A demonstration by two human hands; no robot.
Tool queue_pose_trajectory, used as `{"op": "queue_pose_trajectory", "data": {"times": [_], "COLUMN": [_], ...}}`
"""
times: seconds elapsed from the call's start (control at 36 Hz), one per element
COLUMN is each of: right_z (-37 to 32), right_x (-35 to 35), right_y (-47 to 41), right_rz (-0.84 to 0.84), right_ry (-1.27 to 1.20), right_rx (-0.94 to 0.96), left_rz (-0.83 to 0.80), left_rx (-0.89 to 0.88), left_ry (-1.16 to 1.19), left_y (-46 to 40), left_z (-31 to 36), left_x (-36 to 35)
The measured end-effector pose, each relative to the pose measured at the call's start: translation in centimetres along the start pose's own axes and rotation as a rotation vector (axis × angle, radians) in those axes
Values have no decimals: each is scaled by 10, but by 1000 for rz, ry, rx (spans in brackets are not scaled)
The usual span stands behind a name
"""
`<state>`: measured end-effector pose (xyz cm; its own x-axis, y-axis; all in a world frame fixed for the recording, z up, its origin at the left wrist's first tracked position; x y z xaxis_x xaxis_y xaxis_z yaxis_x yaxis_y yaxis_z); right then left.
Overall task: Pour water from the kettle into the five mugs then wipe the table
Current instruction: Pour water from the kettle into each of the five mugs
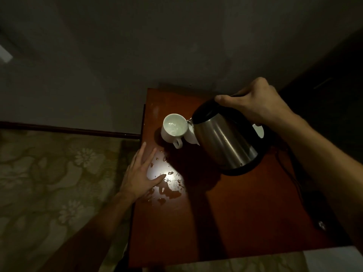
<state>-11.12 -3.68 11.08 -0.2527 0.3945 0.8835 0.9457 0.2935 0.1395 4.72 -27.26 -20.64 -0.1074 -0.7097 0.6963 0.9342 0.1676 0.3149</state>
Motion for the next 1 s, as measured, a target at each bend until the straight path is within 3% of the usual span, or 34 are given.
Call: {"op": "queue_pose_trajectory", "data": {"times": [1.0], "right_z": [5], "right_x": [0], "right_y": [-1], "right_rz": [3], "right_ry": [1], "right_rx": [-42], "left_rz": [5], "left_rx": [-18], "left_ry": [-12], "left_y": [0], "left_z": [0], "left_x": [1]}}
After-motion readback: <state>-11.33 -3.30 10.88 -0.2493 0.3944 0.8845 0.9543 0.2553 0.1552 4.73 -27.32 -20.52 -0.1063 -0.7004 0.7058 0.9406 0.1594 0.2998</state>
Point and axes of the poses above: each hand's wrist, its own y-axis away from the middle knuckle, its own x-axis out of the back of the hand, z = x × y, the point moved 1 cm from there along -y, towards the middle knuckle, and after that the axes turned 14 degrees about x, right-handed, at the moved point
